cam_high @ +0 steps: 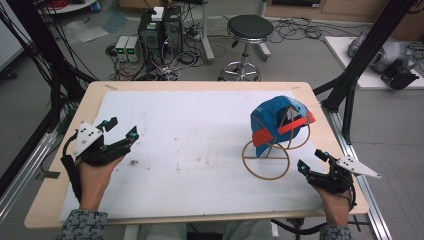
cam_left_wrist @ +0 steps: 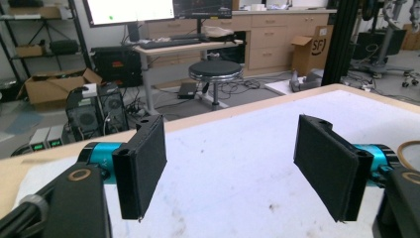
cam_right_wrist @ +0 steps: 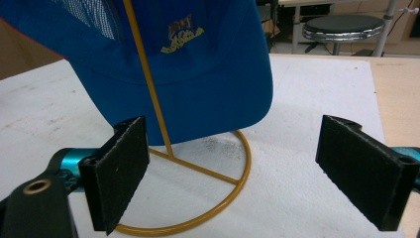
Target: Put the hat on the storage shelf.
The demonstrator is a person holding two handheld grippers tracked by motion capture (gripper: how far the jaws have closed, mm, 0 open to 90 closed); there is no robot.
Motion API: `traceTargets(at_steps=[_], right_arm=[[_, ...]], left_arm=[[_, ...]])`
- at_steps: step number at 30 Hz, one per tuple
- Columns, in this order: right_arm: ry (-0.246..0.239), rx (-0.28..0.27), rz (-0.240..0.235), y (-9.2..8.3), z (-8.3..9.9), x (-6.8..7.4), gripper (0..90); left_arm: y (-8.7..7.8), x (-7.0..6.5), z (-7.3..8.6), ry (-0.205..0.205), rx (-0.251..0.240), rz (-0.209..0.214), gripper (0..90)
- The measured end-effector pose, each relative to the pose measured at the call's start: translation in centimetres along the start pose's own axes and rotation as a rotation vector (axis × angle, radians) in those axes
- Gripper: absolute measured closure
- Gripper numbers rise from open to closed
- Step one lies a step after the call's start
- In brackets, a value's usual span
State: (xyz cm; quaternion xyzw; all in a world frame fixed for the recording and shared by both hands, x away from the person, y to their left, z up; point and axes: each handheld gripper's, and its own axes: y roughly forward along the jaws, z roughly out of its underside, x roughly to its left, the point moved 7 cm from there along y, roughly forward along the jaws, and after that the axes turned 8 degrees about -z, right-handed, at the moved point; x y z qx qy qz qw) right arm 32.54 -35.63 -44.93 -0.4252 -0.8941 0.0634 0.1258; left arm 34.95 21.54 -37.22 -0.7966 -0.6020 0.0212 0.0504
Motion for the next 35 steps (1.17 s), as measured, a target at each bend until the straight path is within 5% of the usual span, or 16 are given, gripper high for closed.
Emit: traceTargets(at_steps=[15,35], right_arm=[[-0.003,0.024,0.005,0.3,0.3,0.0,12.4],[-0.001,0.022,-0.012,0.7,0.1,0.3,12.4]], left_arm=[[-1.9,4.1,3.9,-0.012,0.044,-0.099,25.4],[-1.9,4.3,6.3,-0.005,0.097,-0.115,25.1]])
